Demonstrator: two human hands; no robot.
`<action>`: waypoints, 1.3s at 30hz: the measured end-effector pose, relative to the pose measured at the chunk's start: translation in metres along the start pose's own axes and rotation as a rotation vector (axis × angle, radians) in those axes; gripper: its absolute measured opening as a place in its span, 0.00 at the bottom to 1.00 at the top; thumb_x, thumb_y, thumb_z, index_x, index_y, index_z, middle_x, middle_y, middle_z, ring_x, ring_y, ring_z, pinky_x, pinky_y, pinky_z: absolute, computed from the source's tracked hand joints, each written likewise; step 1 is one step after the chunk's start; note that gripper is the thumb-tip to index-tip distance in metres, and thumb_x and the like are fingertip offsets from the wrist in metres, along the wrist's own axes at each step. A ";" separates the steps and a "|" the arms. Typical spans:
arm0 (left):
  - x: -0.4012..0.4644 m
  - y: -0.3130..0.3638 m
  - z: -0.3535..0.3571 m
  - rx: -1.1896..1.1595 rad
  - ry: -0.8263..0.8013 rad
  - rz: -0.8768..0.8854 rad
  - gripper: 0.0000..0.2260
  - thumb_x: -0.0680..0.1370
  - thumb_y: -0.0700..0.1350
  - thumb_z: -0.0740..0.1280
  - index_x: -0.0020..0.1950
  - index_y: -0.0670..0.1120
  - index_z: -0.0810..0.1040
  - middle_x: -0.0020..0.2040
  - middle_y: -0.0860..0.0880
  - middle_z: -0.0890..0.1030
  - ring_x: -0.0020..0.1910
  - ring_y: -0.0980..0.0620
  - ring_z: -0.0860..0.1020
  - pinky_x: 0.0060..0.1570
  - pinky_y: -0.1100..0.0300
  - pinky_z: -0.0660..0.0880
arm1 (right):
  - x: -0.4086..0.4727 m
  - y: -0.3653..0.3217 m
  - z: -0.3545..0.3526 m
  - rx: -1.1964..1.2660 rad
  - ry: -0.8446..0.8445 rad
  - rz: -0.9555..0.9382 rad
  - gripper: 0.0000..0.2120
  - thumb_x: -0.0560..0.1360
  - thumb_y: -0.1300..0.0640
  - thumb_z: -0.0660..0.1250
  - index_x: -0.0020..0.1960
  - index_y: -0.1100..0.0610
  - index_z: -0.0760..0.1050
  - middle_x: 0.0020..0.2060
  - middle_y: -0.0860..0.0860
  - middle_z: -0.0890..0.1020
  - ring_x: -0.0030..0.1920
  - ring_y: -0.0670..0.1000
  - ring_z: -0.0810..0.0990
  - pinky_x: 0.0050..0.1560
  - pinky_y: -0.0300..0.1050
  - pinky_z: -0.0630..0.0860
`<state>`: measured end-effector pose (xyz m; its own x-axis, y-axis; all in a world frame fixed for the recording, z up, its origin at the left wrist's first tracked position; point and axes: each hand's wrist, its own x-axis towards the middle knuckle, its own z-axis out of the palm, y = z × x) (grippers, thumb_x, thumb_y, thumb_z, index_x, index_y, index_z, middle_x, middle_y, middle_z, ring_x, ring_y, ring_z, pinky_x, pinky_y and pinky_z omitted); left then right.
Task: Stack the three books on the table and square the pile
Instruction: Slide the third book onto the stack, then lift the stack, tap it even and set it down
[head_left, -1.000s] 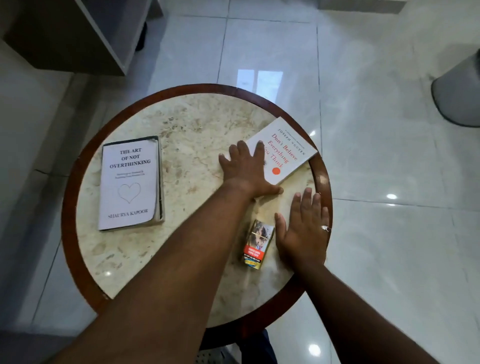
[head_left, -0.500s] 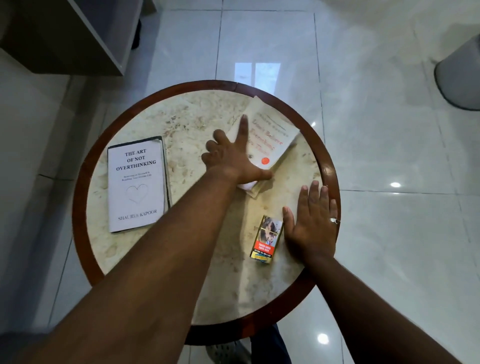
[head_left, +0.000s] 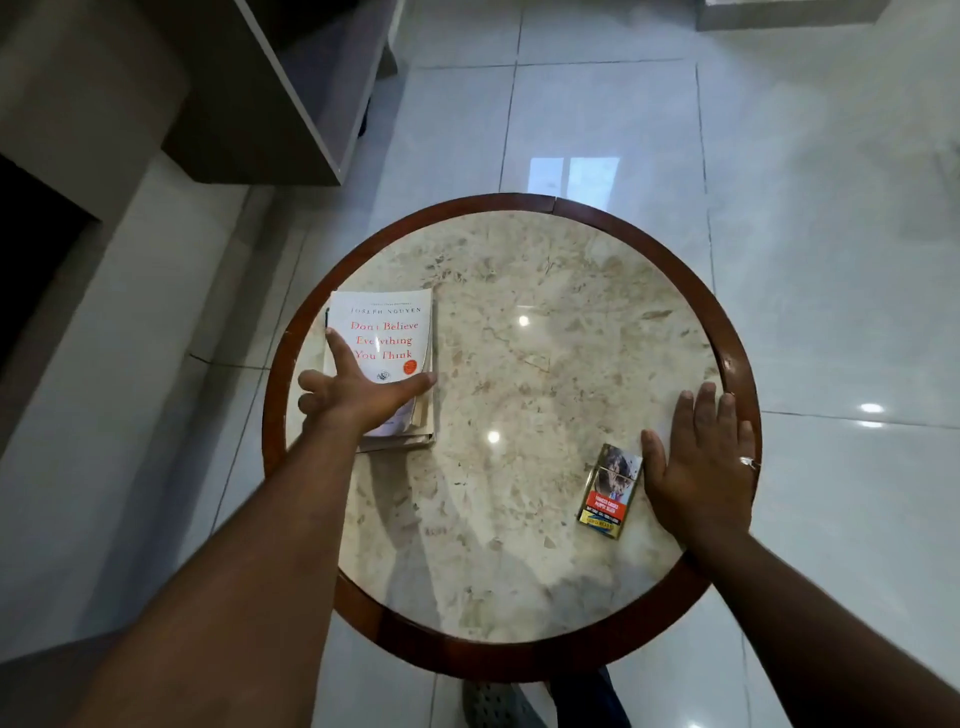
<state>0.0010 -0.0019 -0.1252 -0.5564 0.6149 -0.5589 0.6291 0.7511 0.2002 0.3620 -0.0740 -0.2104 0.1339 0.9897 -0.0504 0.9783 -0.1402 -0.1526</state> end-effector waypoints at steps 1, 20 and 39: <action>0.002 0.000 0.000 -0.028 0.002 -0.013 0.64 0.55 0.75 0.71 0.76 0.59 0.33 0.71 0.37 0.56 0.66 0.35 0.63 0.65 0.39 0.66 | 0.004 -0.004 -0.001 0.001 0.005 0.012 0.34 0.81 0.40 0.48 0.79 0.60 0.56 0.79 0.59 0.57 0.79 0.60 0.52 0.77 0.59 0.48; -0.004 0.008 0.026 0.064 0.191 -0.134 0.61 0.57 0.74 0.72 0.77 0.51 0.41 0.71 0.36 0.59 0.65 0.35 0.64 0.64 0.40 0.63 | 0.001 -0.006 -0.001 0.019 -0.019 0.016 0.35 0.81 0.38 0.45 0.80 0.58 0.52 0.81 0.57 0.51 0.80 0.58 0.48 0.78 0.55 0.42; 0.038 -0.002 -0.012 -0.446 0.224 -0.265 0.39 0.64 0.75 0.63 0.61 0.46 0.72 0.57 0.42 0.77 0.55 0.40 0.76 0.51 0.48 0.75 | 0.078 -0.291 -0.014 0.699 -0.380 0.109 0.29 0.78 0.37 0.55 0.59 0.61 0.76 0.56 0.60 0.80 0.55 0.61 0.79 0.56 0.57 0.77</action>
<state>-0.0280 0.0228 -0.1377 -0.7961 0.3909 -0.4620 0.1890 0.8858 0.4238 0.0900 0.0445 -0.1565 0.0370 0.9093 -0.4145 0.6201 -0.3461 -0.7040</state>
